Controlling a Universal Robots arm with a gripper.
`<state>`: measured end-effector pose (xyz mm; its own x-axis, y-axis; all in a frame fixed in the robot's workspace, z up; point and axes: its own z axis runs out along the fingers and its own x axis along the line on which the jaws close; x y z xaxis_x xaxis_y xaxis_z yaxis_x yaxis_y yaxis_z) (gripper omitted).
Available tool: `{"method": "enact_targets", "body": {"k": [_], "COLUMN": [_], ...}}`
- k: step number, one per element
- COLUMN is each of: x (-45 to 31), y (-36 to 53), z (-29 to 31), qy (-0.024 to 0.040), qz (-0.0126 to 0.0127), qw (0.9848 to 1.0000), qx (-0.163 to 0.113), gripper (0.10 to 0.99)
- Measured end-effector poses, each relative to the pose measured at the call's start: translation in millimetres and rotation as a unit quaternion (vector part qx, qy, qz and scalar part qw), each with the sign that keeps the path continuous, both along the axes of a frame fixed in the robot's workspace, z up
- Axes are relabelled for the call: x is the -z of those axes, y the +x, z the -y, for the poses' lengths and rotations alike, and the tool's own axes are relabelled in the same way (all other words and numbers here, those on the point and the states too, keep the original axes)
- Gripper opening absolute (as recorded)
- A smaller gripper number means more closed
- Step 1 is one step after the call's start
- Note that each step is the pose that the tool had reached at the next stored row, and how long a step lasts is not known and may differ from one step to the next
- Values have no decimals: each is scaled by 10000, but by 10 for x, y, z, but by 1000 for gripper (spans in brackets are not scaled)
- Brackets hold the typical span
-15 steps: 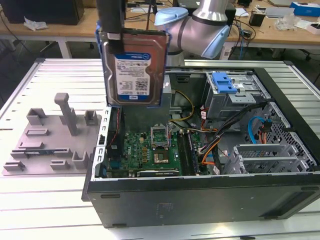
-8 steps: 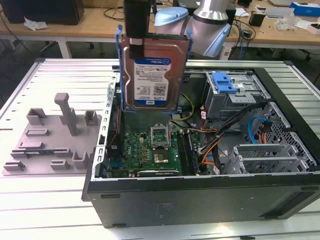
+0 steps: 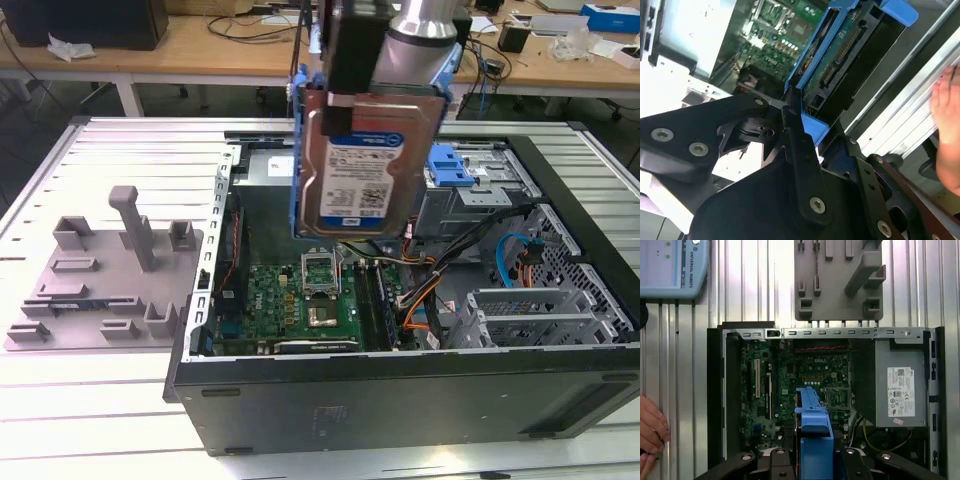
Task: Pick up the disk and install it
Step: 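Pick up the disk, then insert the disk into the insertion slot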
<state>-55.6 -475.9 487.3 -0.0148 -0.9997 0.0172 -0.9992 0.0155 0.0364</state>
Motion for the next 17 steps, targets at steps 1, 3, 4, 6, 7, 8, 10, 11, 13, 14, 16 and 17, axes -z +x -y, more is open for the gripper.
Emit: {"method": "enact_targets", "body": {"k": [1,3,4,6,7,8,10,11,13,14,16,17], "x": [0,0,0,0,0,0,0,0,1,1,1,2], "y": [41,149,194,292,333,371,495,537,637,642,642,643], "z": [21,75,97,141,159,176,225,241,266,266,267,267], "qy": [0,0,-1,-1,0,-1,-1,-1,-1,-2,-2,-2], "qz": [0,0,0,0,0,0,0,0,0,0,0,0], "qw": [10000,10000,10000,10000,10000,10000,10000,10000,10000,10000,10000,10000], "qx": [0,0,0,0,0,1,1,0,0,0,0,0], "gripper": [369,369,369,369,369,369,369,369,369,369,369,369]}}
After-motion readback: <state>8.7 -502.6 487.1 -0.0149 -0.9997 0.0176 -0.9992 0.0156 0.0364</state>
